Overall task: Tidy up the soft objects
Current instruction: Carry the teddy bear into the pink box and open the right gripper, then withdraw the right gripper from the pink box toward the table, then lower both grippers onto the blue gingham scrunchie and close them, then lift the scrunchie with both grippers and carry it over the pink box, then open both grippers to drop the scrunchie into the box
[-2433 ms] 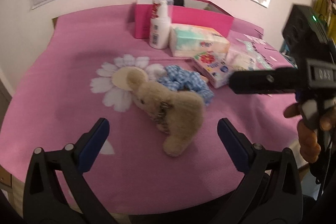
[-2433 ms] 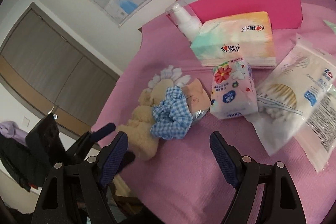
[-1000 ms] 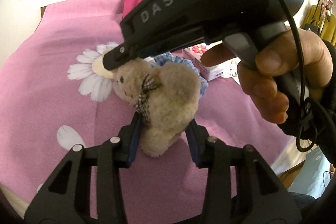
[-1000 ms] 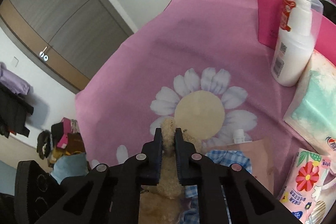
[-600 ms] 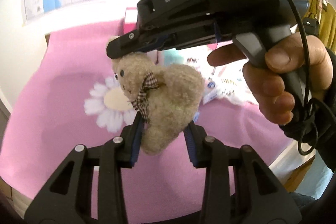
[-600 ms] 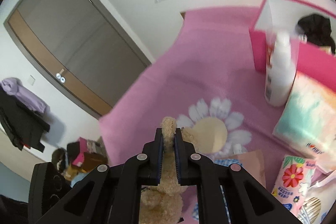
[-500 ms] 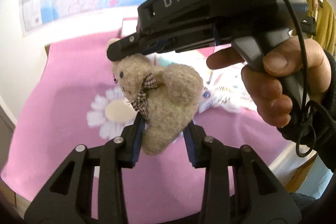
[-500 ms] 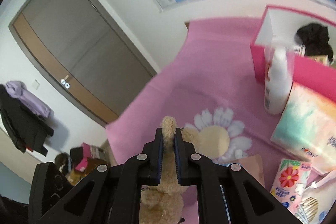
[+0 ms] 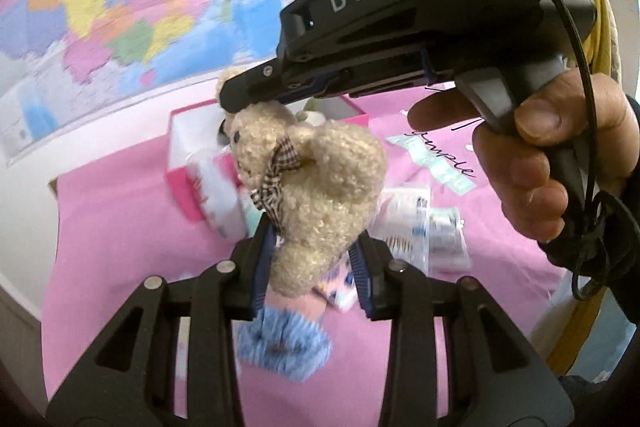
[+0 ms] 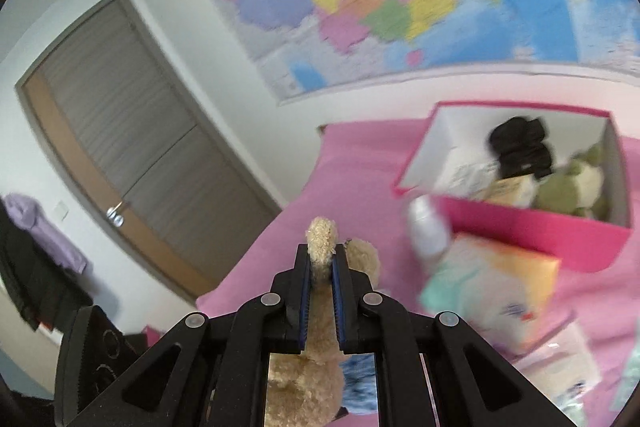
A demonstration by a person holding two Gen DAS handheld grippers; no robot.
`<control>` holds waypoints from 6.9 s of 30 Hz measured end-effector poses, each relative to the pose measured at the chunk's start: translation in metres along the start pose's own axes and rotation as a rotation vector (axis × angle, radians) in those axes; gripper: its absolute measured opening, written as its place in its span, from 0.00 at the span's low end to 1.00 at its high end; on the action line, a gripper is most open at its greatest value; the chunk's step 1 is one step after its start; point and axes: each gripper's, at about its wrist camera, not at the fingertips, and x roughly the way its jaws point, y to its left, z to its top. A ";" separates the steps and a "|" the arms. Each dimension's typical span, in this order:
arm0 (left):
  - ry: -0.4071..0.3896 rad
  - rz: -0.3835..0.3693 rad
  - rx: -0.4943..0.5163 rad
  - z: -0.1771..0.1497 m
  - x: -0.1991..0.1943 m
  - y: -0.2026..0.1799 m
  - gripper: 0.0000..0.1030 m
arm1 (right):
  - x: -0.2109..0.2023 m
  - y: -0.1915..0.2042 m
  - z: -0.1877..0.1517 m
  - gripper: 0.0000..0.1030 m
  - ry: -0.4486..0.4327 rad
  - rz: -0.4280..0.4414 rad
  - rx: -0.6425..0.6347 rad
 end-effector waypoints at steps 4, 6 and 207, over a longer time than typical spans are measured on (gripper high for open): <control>0.005 -0.023 0.043 0.027 0.024 -0.008 0.37 | -0.019 -0.031 0.016 0.08 -0.037 -0.064 0.029; 0.010 -0.027 0.070 0.034 0.031 -0.016 0.37 | -0.024 -0.043 0.024 0.08 -0.049 -0.087 0.036; 0.163 0.219 -0.266 0.093 0.146 0.133 0.79 | 0.076 -0.143 0.086 0.56 0.104 -0.322 0.048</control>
